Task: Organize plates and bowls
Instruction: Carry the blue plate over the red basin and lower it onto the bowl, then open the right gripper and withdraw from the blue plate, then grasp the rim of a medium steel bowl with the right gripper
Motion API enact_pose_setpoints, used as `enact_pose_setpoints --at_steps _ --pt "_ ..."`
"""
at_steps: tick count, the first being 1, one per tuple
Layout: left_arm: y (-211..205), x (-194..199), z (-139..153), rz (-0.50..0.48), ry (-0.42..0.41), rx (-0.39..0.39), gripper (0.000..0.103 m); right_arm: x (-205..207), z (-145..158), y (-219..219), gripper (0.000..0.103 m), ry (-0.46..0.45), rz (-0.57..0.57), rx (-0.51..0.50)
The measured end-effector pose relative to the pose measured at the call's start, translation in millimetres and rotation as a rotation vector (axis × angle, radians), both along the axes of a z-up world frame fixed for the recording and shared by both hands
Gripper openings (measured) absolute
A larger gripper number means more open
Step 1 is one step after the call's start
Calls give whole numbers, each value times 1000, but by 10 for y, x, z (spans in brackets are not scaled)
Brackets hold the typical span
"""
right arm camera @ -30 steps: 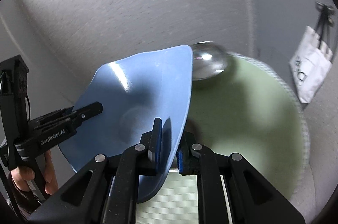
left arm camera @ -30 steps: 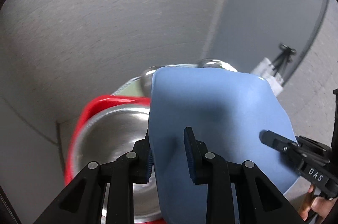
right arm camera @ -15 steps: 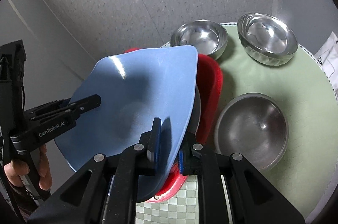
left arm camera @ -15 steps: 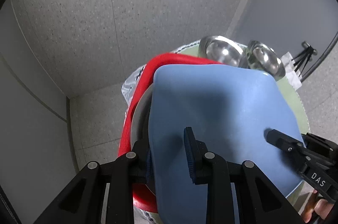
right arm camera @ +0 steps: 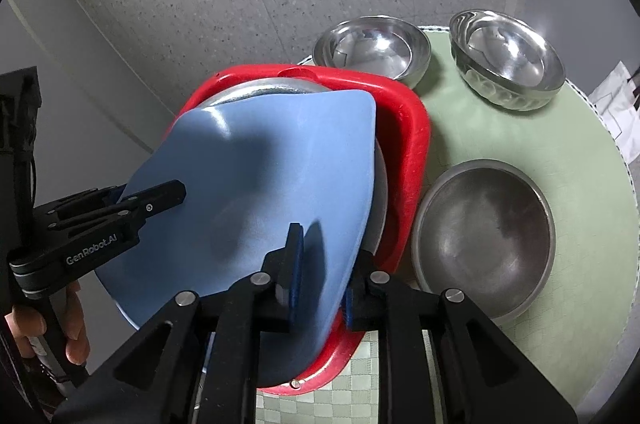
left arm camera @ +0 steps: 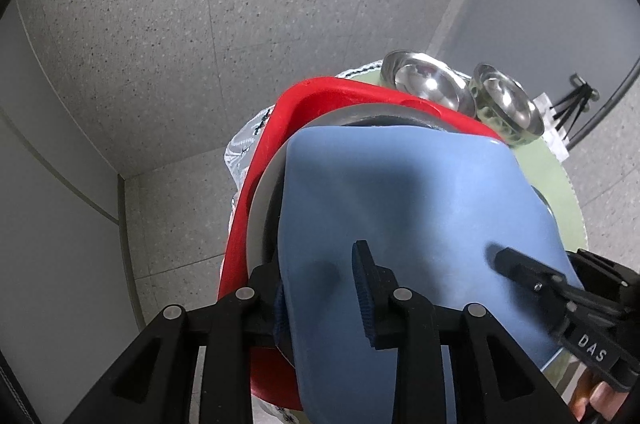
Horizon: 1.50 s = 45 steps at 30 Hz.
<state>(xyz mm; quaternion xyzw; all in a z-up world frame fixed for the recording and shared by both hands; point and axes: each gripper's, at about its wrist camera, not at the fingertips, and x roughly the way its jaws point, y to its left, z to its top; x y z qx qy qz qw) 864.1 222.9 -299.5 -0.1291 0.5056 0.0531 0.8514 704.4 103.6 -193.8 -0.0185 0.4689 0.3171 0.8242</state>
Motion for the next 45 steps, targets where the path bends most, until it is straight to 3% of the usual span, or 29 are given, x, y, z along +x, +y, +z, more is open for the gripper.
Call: enact_pose_setpoints --at_steps 6,10,14,19,27,30,37,45 --pt "-55 -101 84 9 -20 1 34 -47 1 34 41 2 29 17" --pt "-119 -181 139 12 -22 13 41 -108 19 32 47 6 44 24" --pt "-193 -254 163 20 -18 21 47 -179 41 11 49 3 64 28" --pt "-283 -331 225 50 -21 44 67 -198 71 -143 55 8 83 47" --pt "-476 -258 426 122 -37 69 71 -15 210 -466 55 -23 123 97" --pt "-575 -94 560 119 -61 51 77 205 314 -658 56 -50 110 115" --pt "-701 543 774 77 -58 63 79 899 433 -782 59 -51 90 136" --pt "-701 1561 517 19 81 115 81 1556 317 -403 59 -40 121 88"
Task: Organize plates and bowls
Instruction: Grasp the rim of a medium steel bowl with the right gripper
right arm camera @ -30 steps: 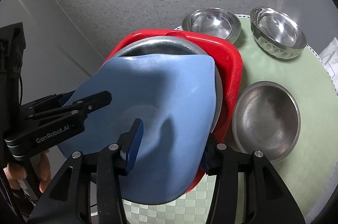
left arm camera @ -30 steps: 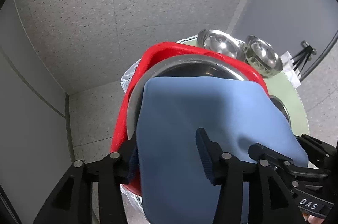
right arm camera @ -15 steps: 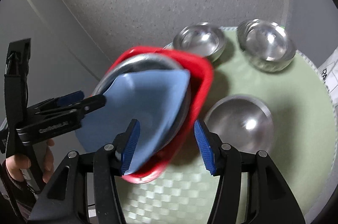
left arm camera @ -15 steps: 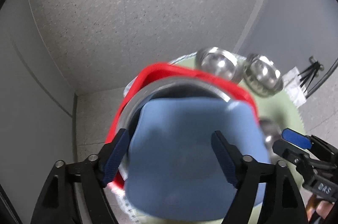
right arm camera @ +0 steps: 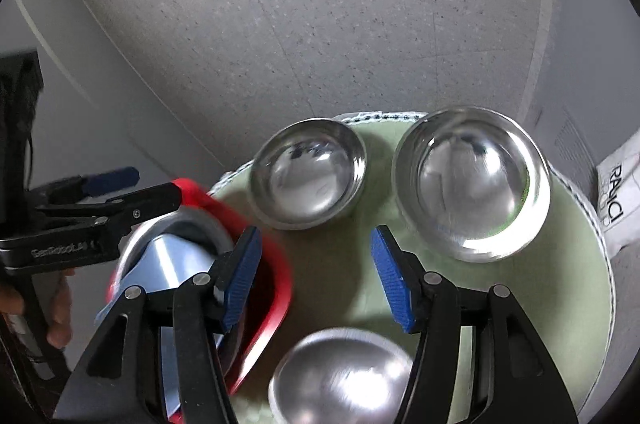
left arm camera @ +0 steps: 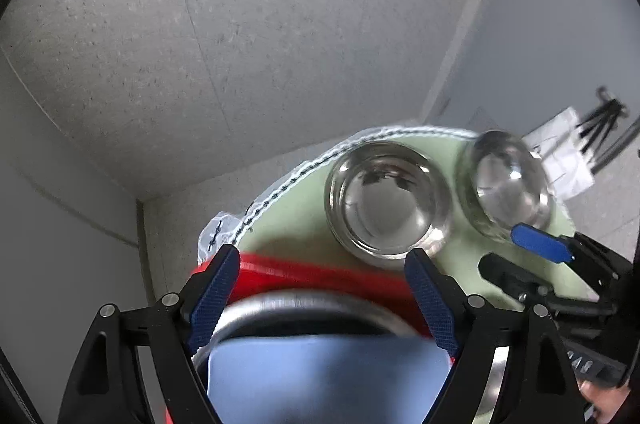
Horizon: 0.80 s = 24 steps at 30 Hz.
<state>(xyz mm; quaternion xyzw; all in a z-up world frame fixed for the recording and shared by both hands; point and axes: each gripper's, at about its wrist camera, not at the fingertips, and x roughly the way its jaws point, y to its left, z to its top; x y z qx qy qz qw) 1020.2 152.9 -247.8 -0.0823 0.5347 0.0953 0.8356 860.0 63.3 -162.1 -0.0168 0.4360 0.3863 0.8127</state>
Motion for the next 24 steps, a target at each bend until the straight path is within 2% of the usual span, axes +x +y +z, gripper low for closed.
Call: enact_pose_setpoints --at_steps 5,11,14,17,18,20,22,24 --pt "87 427 -320 0 84 27 81 311 -246 226 59 50 -5 -45" --pt "195 800 -659 0 159 8 79 497 -315 432 58 40 -15 -80" --pt "225 913 -794 -7 191 -6 69 538 -294 543 58 5 -26 -120" --pt "262 1022 -869 -10 199 -8 52 580 -299 672 58 -19 -28 -167" --pt "281 1038 -892 -11 201 -16 41 588 -303 707 58 -28 -29 -184" --pt "308 1009 -937 -25 201 -52 31 583 -308 776 58 -33 -22 -210" --pt "297 972 -965 -42 201 -57 17 593 -355 847 58 -37 -20 -248" --pt "285 943 -1008 -52 206 -61 12 592 -411 862 58 -37 -22 -272"
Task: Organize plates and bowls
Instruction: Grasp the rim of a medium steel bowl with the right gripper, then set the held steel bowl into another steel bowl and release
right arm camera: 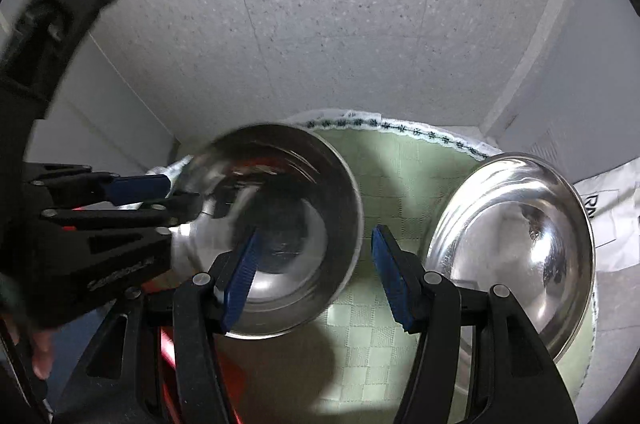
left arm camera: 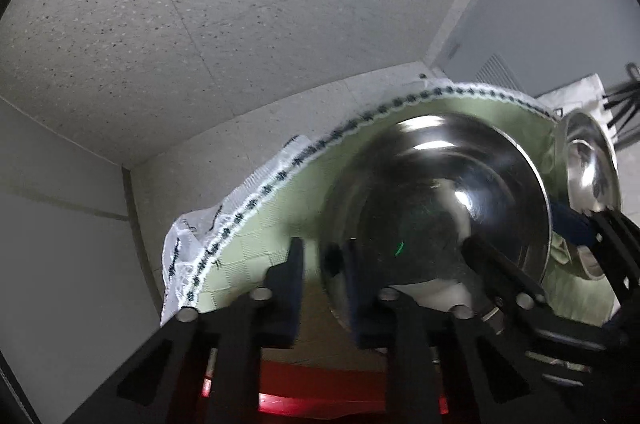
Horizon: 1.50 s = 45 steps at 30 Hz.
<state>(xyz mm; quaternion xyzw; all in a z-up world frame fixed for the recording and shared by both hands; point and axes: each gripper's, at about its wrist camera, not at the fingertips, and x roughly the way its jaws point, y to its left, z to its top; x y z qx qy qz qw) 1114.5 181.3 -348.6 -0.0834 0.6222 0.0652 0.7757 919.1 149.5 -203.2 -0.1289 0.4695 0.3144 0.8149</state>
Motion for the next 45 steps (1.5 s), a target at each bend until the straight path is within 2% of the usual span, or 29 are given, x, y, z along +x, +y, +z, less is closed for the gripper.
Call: enact_pose_setpoints --at_steps 3,4,5,7,10,18,23,26,34,45 --pt "-7 -58 5 -2 -13 -20 10 -2 -21 26 54 3 8 -3" --pt "-5 -74 14 1 -16 -21 9 4 -33 34 43 25 19 6" --pt "9 -96 40 9 -17 -11 9 15 -50 30 39 29 13 0" --pt "46 -131 73 24 -28 -15 9 57 -63 1 20 38 3 9" --pt "77 -202 173 36 -53 -33 9 66 -1 -81 16 48 -2 51" --pt "-44 -383 643 55 -176 -52 9 -38 389 -371 15 -2 -11 153" --pt "-380 -403 918 1 -232 -48 9 -77 659 -777 15 -54 -49 193" --pt "-651 -380 987 -40 -243 -57 9 -58 757 -1070 15 -70 -82 208" --pt "-1329 -204 909 -138 -201 -49 9 48 709 -1807 15 -67 -186 196" --pt "-1555 301 435 -150 -115 -41 10 287 336 -2024 15 -10 -218 163"
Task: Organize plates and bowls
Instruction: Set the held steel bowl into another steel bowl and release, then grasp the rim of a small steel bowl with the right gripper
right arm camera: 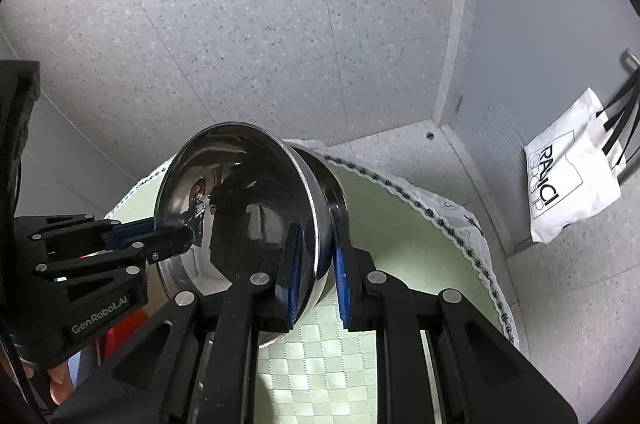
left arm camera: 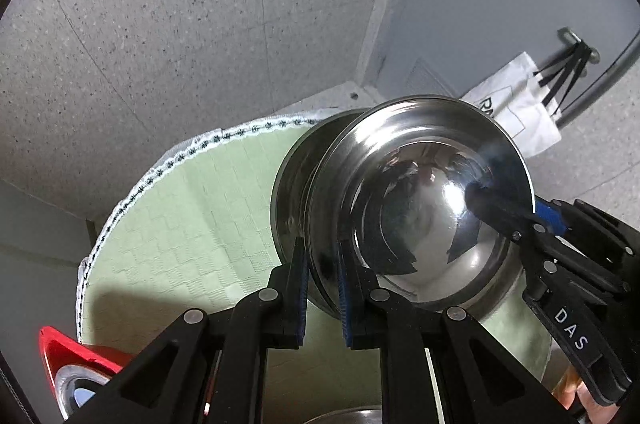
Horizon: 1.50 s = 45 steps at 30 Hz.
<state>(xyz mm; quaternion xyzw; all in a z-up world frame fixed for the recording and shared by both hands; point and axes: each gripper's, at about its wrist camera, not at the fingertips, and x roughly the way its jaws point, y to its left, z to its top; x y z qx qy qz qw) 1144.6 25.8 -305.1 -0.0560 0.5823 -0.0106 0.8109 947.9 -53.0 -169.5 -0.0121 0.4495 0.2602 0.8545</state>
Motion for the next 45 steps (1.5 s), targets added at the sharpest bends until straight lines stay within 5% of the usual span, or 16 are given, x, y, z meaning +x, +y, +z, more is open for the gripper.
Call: enact_pose_setpoints --at_steps 11,14,17,22,31,38,45 --pt "11 171 -171 14 20 -8 16 -6 -109 188 17 -36 1 -94" --pt "6 142 -176 10 15 -27 24 -18 -105 219 19 -47 -7 -108" --pt "3 111 -152 9 4 -35 32 -35 -102 224 36 -49 -10 -103" --pt "35 -5 -71 14 -8 -53 46 -50 -122 158 38 -26 -21 -74" --pt "135 -609 452 2 -131 -41 77 -392 297 -229 59 -82 -66 53" --pt "86 -1100 541 -126 -111 -14 80 -904 483 -435 72 -99 -90 115" --pt "-43 -1337 276 -240 -21 54 81 -1361 131 -459 72 -6 -102 130"
